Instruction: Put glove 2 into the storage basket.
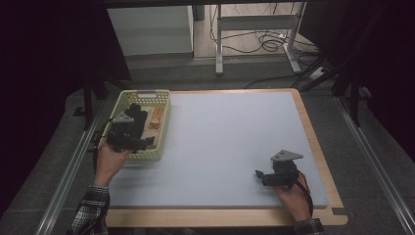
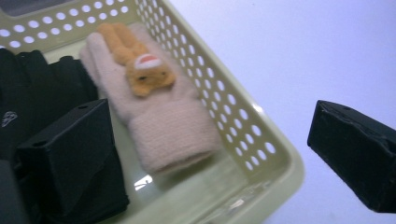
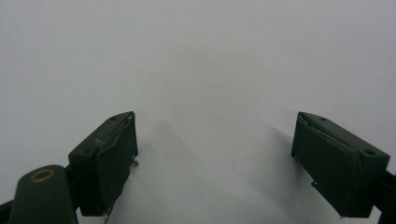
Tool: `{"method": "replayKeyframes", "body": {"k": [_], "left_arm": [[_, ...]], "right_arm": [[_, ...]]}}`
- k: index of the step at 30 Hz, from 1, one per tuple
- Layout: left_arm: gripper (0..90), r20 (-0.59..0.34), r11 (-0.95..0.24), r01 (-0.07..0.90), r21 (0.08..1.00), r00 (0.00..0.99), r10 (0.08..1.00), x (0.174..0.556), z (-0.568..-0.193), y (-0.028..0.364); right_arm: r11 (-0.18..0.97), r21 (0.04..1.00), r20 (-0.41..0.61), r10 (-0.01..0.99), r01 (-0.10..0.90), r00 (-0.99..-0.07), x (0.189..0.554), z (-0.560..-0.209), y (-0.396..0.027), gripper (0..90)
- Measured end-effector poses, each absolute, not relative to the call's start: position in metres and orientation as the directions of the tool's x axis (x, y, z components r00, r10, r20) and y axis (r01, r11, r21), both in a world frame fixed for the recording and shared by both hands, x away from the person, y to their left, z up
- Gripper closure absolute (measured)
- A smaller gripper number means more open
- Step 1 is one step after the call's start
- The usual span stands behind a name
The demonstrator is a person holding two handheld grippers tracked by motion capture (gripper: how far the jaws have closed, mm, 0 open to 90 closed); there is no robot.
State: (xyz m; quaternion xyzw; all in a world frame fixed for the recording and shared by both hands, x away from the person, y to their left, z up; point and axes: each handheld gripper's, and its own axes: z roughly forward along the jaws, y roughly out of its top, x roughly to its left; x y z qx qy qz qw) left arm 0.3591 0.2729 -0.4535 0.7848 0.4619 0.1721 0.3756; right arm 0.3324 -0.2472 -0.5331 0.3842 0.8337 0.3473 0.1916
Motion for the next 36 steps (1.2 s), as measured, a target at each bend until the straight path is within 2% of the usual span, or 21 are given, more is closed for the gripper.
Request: {"method": "replayKeyframes", "body": {"k": [36], "left_arm": [[0.3,-0.039,-0.401,0.483,0.778,0.675,0.737,0.329,-0.461,0.192]], "right_arm": [[0.465,0.726,-0.055,0.774,0.507,-0.631,0.332,-0.533,-0.247,14.1]]}}
